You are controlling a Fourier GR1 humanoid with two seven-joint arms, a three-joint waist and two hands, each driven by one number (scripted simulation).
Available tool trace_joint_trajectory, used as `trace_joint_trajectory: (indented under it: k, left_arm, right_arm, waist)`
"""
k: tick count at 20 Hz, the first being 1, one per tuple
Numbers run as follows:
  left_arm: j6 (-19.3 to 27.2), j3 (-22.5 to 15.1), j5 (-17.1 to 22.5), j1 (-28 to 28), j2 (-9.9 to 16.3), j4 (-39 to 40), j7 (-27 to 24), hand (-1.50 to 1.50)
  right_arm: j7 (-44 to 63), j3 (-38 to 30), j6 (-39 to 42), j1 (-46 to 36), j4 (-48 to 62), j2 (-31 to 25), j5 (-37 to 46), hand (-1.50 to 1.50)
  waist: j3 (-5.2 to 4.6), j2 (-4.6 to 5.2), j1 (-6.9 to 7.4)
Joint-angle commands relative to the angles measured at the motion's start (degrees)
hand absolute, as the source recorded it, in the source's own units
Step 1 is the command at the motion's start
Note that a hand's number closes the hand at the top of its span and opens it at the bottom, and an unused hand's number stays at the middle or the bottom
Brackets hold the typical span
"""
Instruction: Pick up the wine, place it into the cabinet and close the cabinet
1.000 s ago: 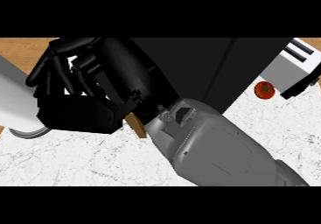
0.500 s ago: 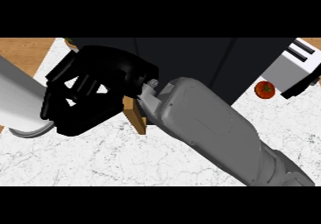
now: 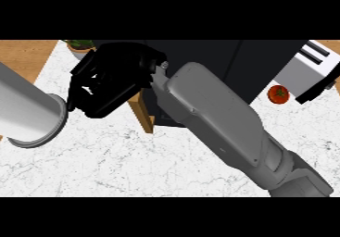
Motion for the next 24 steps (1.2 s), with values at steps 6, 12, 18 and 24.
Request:
trace_joint_trajectory:
  k: [6, 12, 18, 24]
  left_arm:
    - [-5.47, 4.71, -0.51, 1.04, -1.87, 1.62, 1.13, -1.50]
    - [-4.54, 6.22, -1.70, 2.14, -2.98, -0.27, 2.92, -1.50]
    - [-3.24, 6.00, -2.25, -0.21, -4.82, 0.48, 3.88, -1.50]
    - [-3.33, 6.26, -3.58, -1.19, -4.32, -0.51, 5.20, -1.50]
  right_arm:
    - [-6.70, -6.31, 9.86, -2.22, 13.55, -1.81, -2.68, 1.50]
    - [-11.71, -5.86, 7.35, -1.94, 16.76, -2.05, -0.90, 1.50]
    - [-16.09, -7.66, 2.03, -3.47, 17.91, -7.28, 3.06, 1.50]
    - [-20.12, -8.47, -0.64, -2.63, 17.41, -7.97, 4.94, 1.50]
  waist:
    - [0.03, 0.14, -0.48]
    - [0.06, 0.08, -0.14]
    - [-0.06, 0.42, -0.92]
    - [-0.09, 0.75, -1.08]
